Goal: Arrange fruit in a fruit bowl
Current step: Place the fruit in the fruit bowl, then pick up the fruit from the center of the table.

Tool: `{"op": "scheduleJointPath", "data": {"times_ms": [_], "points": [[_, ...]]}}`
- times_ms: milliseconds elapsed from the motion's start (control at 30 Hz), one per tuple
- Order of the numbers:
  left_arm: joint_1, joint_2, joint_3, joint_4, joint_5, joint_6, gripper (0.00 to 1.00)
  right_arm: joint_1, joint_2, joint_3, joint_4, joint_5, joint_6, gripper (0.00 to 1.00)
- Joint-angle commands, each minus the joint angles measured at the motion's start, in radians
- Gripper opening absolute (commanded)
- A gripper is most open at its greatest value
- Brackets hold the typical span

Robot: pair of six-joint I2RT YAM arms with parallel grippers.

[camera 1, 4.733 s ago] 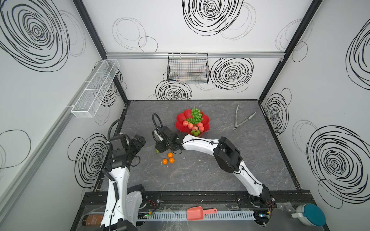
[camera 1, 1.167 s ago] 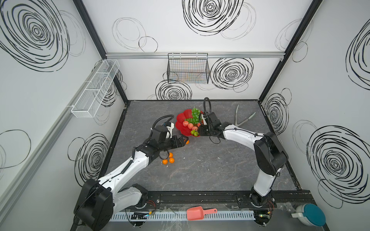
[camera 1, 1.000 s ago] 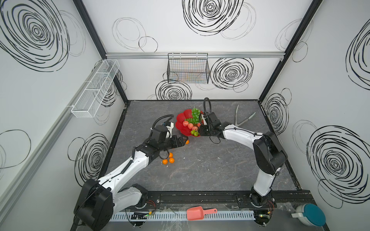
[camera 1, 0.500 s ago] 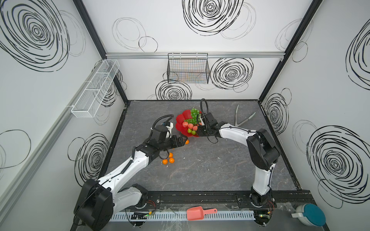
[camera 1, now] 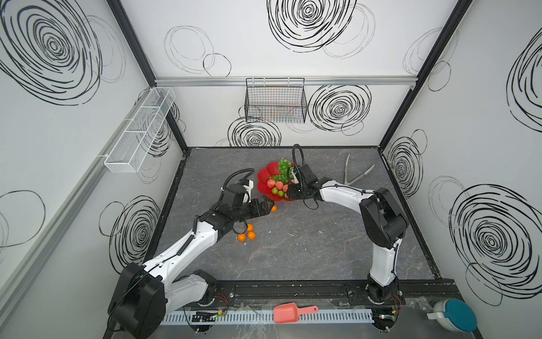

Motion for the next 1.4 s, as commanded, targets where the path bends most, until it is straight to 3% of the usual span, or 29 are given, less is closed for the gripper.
{"op": "scheduleJointPath", "data": {"times_ms": [0,267,533,1000,1167,1367], "points": [[0.003,-0.028,0.022,-0.001,-0.019,0.017,0.96,-0.002,-0.052,0.040,-0.042,0.032,-0.016,0.49],[0.003,-0.109,0.016,-0.043,-0.113,0.040,0.96,0.023,-0.153,0.023,-0.040,0.068,-0.041,0.49],[0.049,-0.207,-0.007,-0.169,-0.166,0.065,0.96,0.136,-0.145,0.023,-0.033,0.088,-0.060,0.49],[0.444,-0.341,-0.153,-0.211,0.117,0.060,0.96,0.338,0.091,0.235,-0.167,0.193,-0.010,0.46],[0.428,-0.309,-0.135,-0.208,0.112,0.080,0.96,0.350,0.111,0.234,-0.215,0.269,0.071,0.44],[0.317,-0.274,-0.134,-0.167,0.054,0.059,0.96,0.347,0.088,0.180,-0.225,0.306,0.111,0.42]]}}
